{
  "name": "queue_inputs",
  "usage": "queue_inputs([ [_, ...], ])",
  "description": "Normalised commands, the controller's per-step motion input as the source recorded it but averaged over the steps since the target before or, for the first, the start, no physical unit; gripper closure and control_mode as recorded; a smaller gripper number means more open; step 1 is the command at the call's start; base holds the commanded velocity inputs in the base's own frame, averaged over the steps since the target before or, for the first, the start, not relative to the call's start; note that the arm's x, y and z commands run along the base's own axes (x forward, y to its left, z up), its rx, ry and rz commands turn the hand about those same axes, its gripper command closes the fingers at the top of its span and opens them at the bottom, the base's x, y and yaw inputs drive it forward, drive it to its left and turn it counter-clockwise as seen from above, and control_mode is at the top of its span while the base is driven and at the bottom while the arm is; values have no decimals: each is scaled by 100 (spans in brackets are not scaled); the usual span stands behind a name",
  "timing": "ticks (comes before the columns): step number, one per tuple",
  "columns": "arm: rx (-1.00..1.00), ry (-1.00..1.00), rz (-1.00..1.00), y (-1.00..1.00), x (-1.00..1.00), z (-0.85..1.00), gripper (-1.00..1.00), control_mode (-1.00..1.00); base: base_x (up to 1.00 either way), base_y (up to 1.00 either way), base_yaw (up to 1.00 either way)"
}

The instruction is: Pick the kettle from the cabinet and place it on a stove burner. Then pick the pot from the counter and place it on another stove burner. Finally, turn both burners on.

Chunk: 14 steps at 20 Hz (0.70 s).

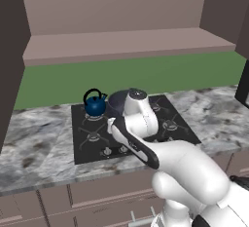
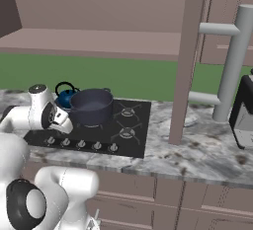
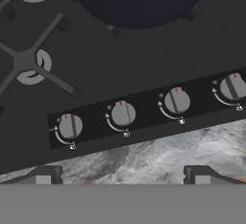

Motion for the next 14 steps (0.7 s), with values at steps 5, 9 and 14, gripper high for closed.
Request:
queue_inputs([
  [5, 0, 0, 7, 0, 30, -24, -100, -100, 0, 0, 0],
  [9, 0, 3, 8, 0, 16, -23, -100, -100, 0, 0, 0],
  [14, 0, 3, 5, 0, 2, -20, -100, -100, 0, 0, 0],
])
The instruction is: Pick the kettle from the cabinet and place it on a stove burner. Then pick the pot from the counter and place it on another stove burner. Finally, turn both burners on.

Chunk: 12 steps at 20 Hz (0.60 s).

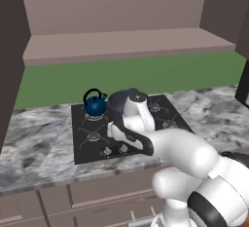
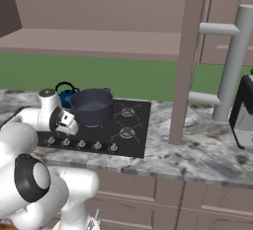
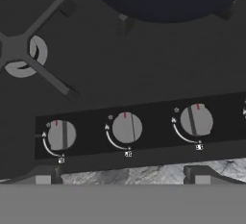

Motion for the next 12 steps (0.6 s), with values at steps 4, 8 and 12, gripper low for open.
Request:
queue_inputs([
  [4, 0, 0, 1, 0, 0, -14, -100, -100, 0, 0, 0],
  [8, -1, 0, 1, 0, 0, -14, -100, -100, 0, 0, 0],
  [12, 0, 0, 0, 0, -2, -16, -100, -100, 0, 0, 0],
])
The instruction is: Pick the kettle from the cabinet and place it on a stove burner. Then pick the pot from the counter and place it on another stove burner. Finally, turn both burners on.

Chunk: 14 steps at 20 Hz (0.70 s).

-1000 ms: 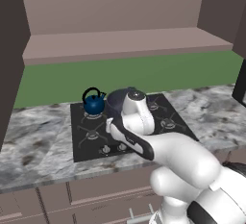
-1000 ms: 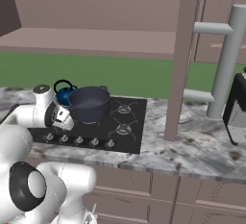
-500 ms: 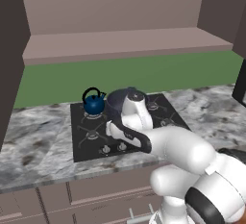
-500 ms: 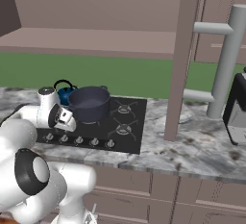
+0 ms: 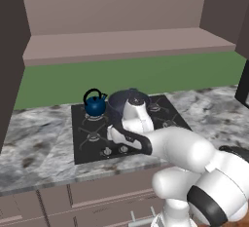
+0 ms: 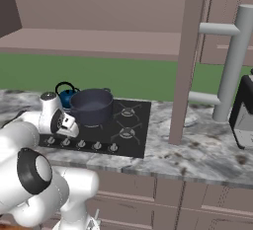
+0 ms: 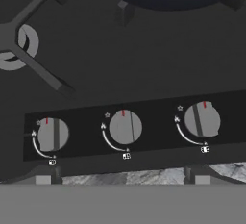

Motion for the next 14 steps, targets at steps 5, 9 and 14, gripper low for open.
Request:
queue_inputs([
  [5, -1, 0, 0, 0, 0, -14, -100, -100, 0, 0, 0],
  [9, -1, 0, 0, 0, 0, -14, -100, -100, 0, 0, 0],
  [14, -1, 0, 1, 0, 0, -11, -100, -100, 0, 0, 0],
])
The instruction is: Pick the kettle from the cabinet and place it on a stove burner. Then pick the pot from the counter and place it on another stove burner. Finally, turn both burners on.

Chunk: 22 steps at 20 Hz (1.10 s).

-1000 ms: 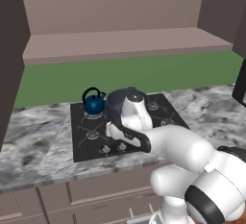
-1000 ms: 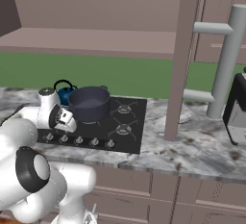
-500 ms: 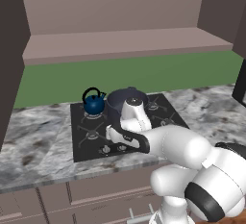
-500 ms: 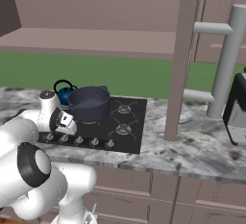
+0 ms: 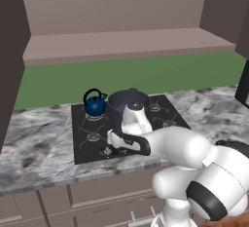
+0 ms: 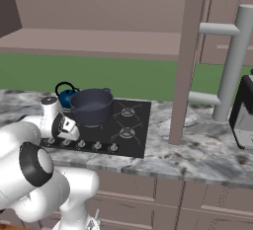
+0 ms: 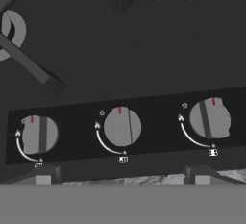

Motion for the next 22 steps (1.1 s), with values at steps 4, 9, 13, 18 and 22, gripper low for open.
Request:
queue_inputs([
  [4, 0, 0, 2, 0, 2, -7, -100, -100, 0, 0, 0],
  [9, 0, 0, 2, 0, 0, -6, -100, -100, 0, 0, 0],
  [13, 0, 0, 2, 0, 5, -6, -100, -100, 0, 0, 0],
  [18, 0, 0, 2, 0, 2, -5, -100, -100, 0, 0, 0],
  [22, 0, 0, 2, 0, 5, -3, -100, -100, 0, 0, 0],
])
